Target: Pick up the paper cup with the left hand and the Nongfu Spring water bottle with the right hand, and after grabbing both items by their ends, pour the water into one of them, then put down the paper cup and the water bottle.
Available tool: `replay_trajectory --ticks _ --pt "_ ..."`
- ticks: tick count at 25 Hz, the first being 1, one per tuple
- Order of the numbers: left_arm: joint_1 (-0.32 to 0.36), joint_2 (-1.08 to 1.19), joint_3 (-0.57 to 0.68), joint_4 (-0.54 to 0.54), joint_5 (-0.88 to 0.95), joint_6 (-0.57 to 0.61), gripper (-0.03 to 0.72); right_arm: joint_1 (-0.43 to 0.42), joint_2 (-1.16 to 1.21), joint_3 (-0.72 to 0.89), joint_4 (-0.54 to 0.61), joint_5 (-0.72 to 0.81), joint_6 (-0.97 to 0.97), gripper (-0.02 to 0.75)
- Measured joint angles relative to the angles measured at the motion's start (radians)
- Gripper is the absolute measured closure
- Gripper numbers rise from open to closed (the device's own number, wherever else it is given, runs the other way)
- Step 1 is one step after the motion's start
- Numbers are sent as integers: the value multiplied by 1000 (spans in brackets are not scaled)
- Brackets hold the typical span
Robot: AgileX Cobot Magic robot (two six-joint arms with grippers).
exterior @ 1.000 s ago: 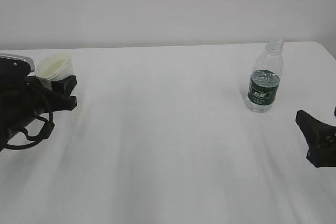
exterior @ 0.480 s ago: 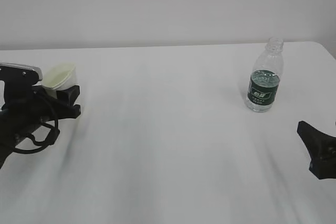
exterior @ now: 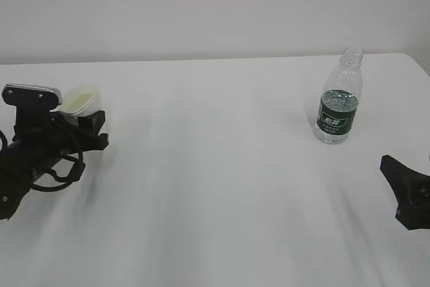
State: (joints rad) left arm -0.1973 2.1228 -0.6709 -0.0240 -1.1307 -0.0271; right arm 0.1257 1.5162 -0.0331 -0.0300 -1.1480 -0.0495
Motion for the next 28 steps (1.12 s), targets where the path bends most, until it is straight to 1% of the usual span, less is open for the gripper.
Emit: replay_trajectory --ticks 4,14,23,25,28 --pt "0 36 -39 -2 0 1 299 0 0 0 0 0 0 148" --pt "0 96 -79 -2 -10 1 300 0 0 0 0 0 0 148" --pt "0 116 -83 -2 -38 1 299 0 0 0 -3 0 0 148" --pt "0 116 -83 -2 -38 2 287 0 0 0 -3 0 0 148" --pt "0 116 -83 -2 -38 2 246 0 0 0 -3 0 0 148"
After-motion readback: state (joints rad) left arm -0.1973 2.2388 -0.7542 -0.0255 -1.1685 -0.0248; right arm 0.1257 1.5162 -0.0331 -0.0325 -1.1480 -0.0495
